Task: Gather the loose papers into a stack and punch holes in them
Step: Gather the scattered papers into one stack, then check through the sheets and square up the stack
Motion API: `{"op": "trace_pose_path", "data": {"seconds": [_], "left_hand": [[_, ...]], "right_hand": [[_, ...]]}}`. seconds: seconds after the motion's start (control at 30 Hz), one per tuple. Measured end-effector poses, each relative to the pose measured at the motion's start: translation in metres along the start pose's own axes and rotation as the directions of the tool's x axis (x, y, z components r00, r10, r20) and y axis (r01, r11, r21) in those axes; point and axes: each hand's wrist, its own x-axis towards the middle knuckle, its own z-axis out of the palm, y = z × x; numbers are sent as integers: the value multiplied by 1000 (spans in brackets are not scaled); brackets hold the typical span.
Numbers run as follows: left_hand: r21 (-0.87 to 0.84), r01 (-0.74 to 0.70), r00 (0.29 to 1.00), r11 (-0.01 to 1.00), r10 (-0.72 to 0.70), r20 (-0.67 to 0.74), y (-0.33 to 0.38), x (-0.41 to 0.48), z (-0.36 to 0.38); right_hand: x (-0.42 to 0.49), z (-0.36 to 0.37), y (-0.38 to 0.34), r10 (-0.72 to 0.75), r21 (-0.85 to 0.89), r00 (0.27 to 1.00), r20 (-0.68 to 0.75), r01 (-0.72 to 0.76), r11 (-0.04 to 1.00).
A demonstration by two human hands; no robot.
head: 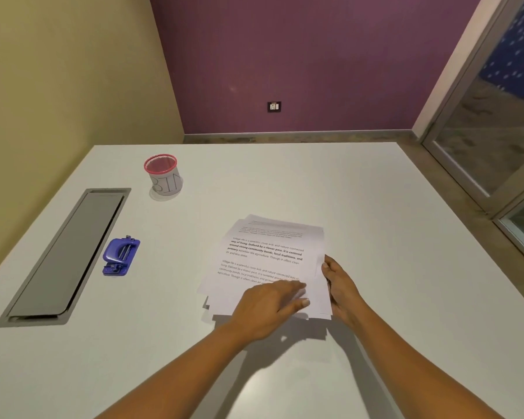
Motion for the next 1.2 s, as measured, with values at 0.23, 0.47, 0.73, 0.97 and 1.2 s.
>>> {"op": "trace_pose_path", "data": {"seconds": [0.23,0.47,0.73,0.97,1.2], "left_hand": [[-407,151,849,901,-329,-413,-31,27,-50],[-754,572,618,322,-774,137,-88,35,-84],[-890,454,761,46,-540,360,-83,20,-62],[-933,343,859,108,-437,266,-77,12,-53],[-933,248,906,259,-403,129,-71,18,-66]], "right_hand": [[-2,-9,-5,14,29,998,63,-16,999],[-2,-16,-7,8,23,989,148,-12,1000],[-3,-12,-9,90,-62,983,161,-81,995],[4,-11,-19,149,-76,975,164,-138,987],[3,1,-43,-61,-180,986,158,89,980]]}}
